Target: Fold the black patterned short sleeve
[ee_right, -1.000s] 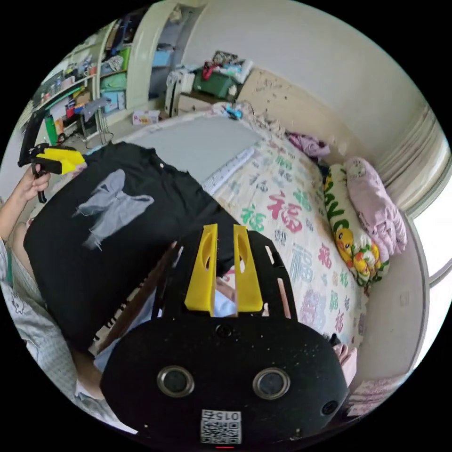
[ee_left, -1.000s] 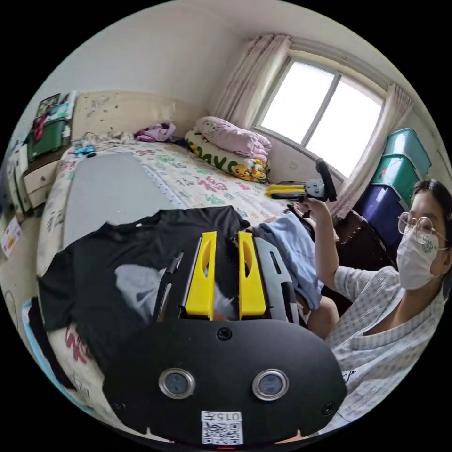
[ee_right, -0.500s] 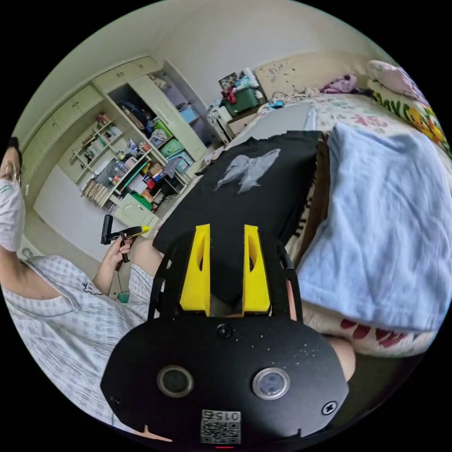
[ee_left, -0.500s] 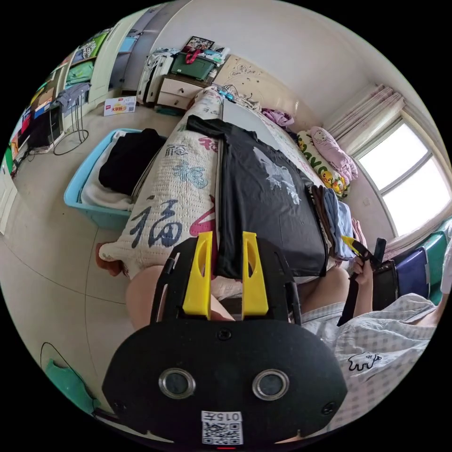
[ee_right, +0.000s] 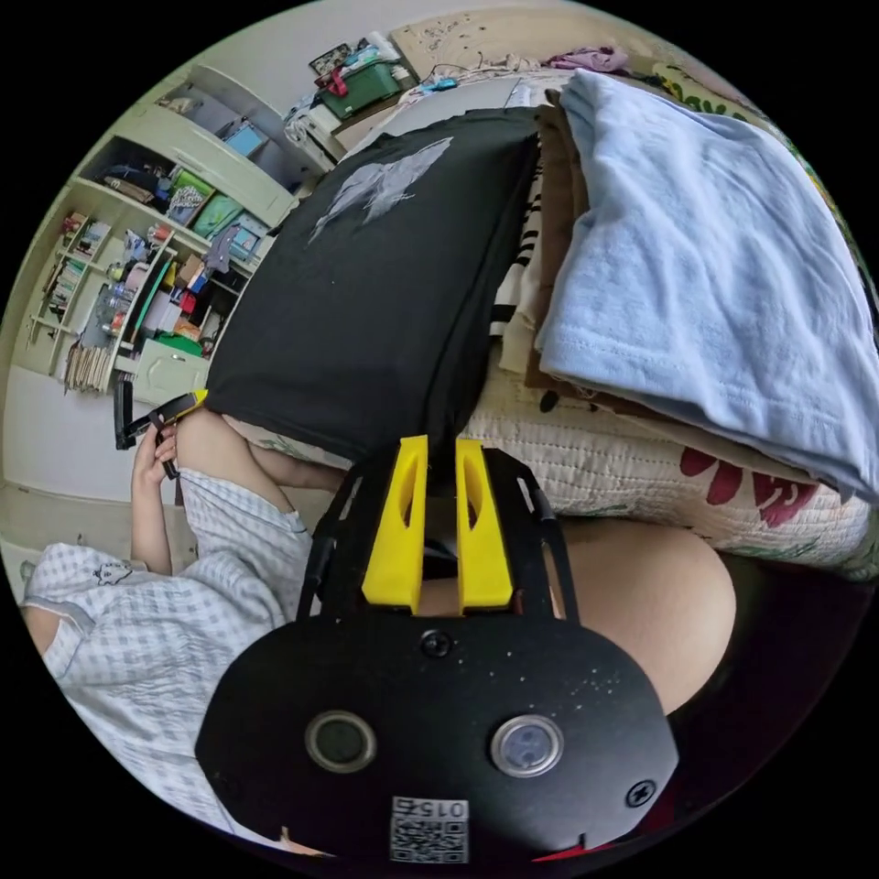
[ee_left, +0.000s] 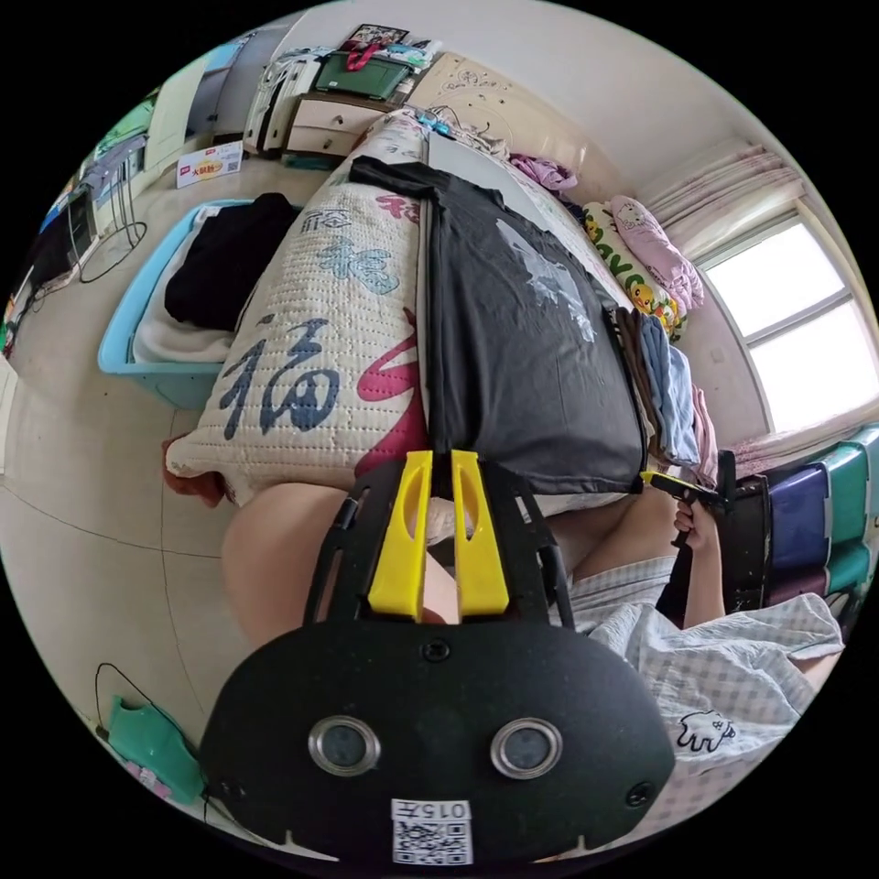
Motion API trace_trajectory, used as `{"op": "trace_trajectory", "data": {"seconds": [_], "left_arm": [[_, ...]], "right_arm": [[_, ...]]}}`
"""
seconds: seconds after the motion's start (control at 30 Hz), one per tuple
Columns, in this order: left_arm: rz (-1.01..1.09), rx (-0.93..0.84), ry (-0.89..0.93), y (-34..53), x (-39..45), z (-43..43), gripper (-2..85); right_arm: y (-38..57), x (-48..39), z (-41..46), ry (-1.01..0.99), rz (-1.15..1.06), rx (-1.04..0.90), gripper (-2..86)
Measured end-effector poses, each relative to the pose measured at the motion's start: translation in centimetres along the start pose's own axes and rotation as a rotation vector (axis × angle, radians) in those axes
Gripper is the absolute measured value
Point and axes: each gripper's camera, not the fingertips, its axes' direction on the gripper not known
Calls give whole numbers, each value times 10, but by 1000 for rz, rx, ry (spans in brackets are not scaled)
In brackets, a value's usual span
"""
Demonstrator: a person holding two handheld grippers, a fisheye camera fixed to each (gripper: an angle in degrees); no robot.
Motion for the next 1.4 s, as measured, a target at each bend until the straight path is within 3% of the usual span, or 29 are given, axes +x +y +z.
{"op": "trace_trajectory", "data": {"seconds": [0.53,0.87,0.97,1.1,1.17,1.3,1.4], "left_arm": [[105,-99,-191,3,46,13,-2],[150,-139,-233,2,67,31,2],[130,-135,-219,4,67,32,11],[101,-139,-194,4,63,29,31],[72,-147,-264,1,62,22,41],[90,-107,-366,-19,80,9,51],[167,11,-342,-56,114,3,59]], "right_arm": [[-20,-22,-5,177,-35,-61,5],[-36,-27,-25,143,-30,-73,12],[-42,-17,-39,65,-3,-80,21],[-42,14,-67,-205,37,-81,67],[-42,20,-87,-268,6,-82,80],[-59,23,-176,-305,-94,104,80],[-107,18,-247,-193,-178,298,78]]}}
